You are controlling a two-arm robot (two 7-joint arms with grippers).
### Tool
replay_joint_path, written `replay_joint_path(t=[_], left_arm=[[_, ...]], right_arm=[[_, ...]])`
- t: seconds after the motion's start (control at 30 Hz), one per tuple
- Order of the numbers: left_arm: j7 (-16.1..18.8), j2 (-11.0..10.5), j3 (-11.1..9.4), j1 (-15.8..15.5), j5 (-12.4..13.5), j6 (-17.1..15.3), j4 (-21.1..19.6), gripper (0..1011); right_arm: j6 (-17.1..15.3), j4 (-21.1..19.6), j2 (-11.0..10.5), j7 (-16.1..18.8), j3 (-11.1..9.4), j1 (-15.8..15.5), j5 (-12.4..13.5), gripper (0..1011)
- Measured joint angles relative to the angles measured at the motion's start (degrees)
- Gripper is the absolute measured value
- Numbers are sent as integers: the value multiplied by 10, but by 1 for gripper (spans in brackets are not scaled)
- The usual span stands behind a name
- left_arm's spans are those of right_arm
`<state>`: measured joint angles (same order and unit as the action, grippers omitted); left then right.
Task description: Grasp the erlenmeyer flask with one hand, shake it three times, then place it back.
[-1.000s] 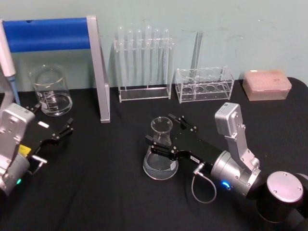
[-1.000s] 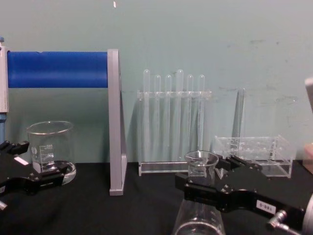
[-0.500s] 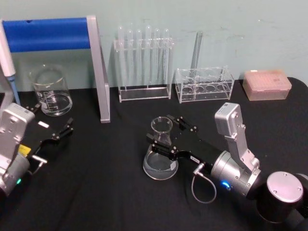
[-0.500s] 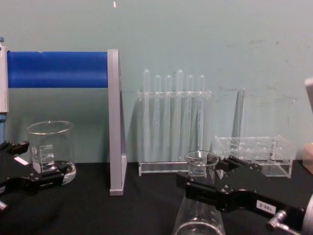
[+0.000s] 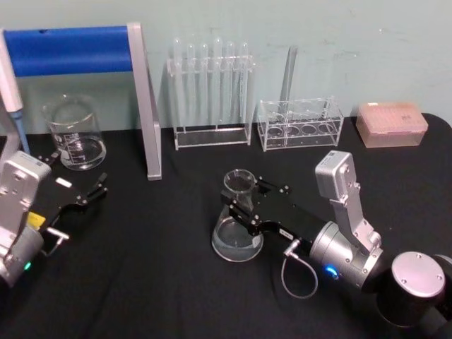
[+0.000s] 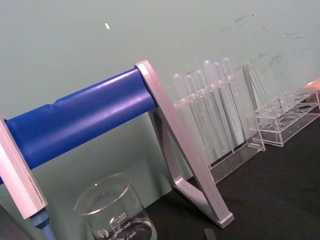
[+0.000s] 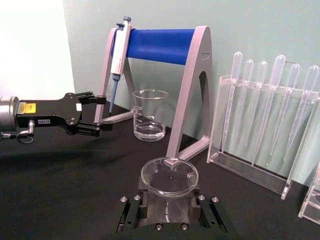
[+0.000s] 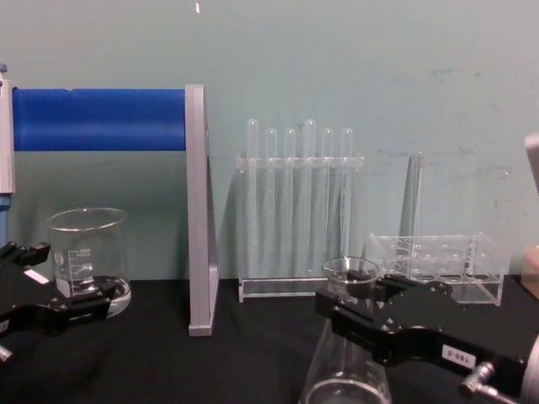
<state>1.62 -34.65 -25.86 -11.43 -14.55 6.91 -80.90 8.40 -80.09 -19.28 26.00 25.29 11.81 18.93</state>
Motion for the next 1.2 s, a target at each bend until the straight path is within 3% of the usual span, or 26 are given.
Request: replay_joint_path(t=[0.47,1.2], left_arm=[[0,0,0,0,0,0,0,1001],[0,0,0,0,0,0,0,1001]], right_arm=[[0,-6,3,3,-9,-4,4,456],[-34,-111,-7,-24,-48,-21,17,456]])
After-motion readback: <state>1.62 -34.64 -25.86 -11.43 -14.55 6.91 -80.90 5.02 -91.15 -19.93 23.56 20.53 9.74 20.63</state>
